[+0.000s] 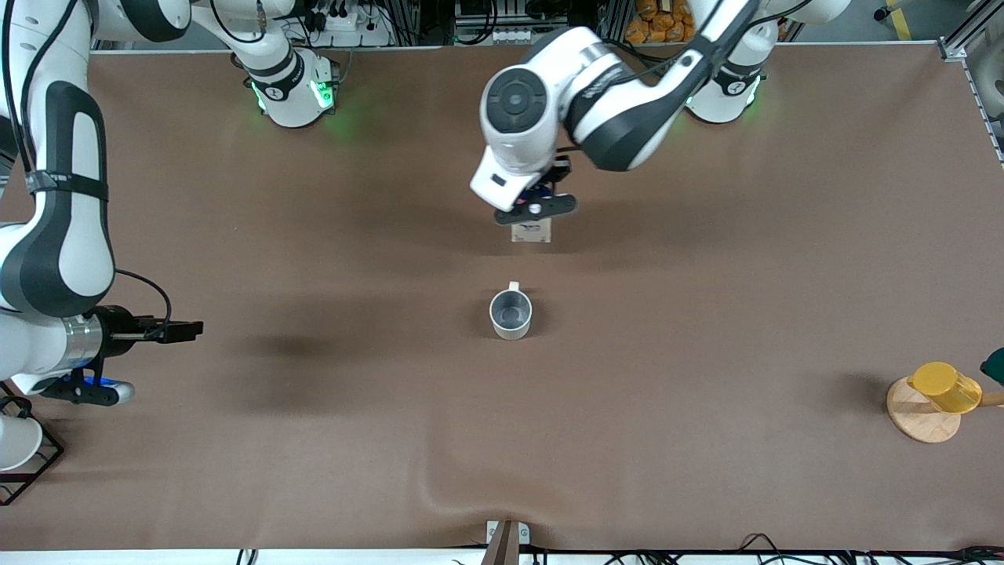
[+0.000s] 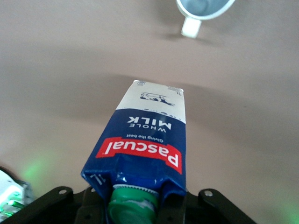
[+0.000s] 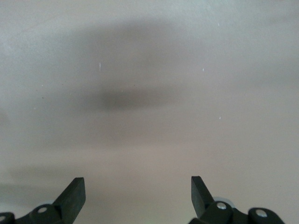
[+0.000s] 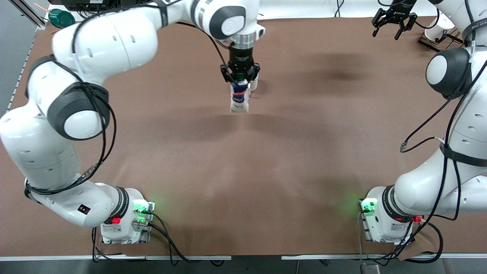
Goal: Place milk next to cup
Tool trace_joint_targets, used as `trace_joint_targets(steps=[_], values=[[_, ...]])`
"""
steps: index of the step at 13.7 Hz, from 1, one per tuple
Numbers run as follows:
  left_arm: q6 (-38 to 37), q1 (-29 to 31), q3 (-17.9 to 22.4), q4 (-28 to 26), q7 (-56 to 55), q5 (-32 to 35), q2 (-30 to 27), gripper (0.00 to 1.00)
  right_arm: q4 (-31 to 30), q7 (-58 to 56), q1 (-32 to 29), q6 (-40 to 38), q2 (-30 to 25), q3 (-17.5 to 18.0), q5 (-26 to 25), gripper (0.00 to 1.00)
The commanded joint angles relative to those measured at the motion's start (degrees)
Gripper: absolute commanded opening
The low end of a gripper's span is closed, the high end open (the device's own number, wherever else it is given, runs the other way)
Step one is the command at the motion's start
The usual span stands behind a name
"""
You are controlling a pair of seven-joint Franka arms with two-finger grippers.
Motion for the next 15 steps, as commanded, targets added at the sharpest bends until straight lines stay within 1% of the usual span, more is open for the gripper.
trace_joint_targets(steps=[1,2,3,4,6,7,9,10,11,12,13,15], values=[[1.7,-1.6,0.7,2.9,-4.6,-1.5,4.2,0.00,-1.7,-1.6,0.3,0.5,-3.2,1.3,-1.5,1.00],[3.0,-1.6,0.7,2.9,-5.4,-1.5,5.2,0.00,-3.5,-1.1,0.6,0.2,-5.6,1.3,-1.4,1.00],[4.8,-1.7,0.8,3.0,-5.3,-1.3,6.1,0.00,-7.4,-0.7,0.5,1.0,-9.7,1.3,-1.4,1.00],[7.2,-1.6,0.9,3.0,-4.9,-1.1,6.5,0.00,-12.3,-0.7,0.0,1.9,-14.4,1.3,-1.4,1.00],[8.3,-1.6,1.1,3.0,-4.3,-0.6,6.7,0.00,-22.1,-0.8,-0.3,6.1,-25.4,1.1,-1.6,1.00],[8.3,-1.6,1.1,3.0,-3.5,0.3,6.8,0.00,-24.6,-0.8,-1.4,7.7,-29.1,1.1,-1.8,1.00],[8.3,-1.3,1.1,3.0,-2.4,1.5,7.4,0.00,-25.9,-3.4,-4.1,9.5,-32.1,1.2,-2.0,1.00],[8.3,-1.2,1.1,3.0,-2.2,2.2,7.8,0.00,-26.2,-4.7,-4.4,10.2,-33.1,1.2,-2.0,1.00],[8.4,-1.1,1.2,3.0,-1.9,2.8,8.1,0.00,-28.9,-4.8,-4.8,12.1,-35.1,1.2,-2.0,1.00],[8.4,-0.9,1.3,3.0,-1.3,3.4,8.4,0.00,-33.0,-4.8,-4.8,15.8,-38.0,1.3,-2.0,1.00],[8.4,-1.1,2.3,3.0,-0.9,3.4,8.5,0.00,-35.8,-4.8,-4.7,18.2,-39.5,1.3,-2.0,1.00],[8.7,-1.5,3.1,3.0,-0.3,3.4,9.1,0.00,-34.1,-4.5,-4.7,18.3,-38.2,1.3,-2.0,1.00]])
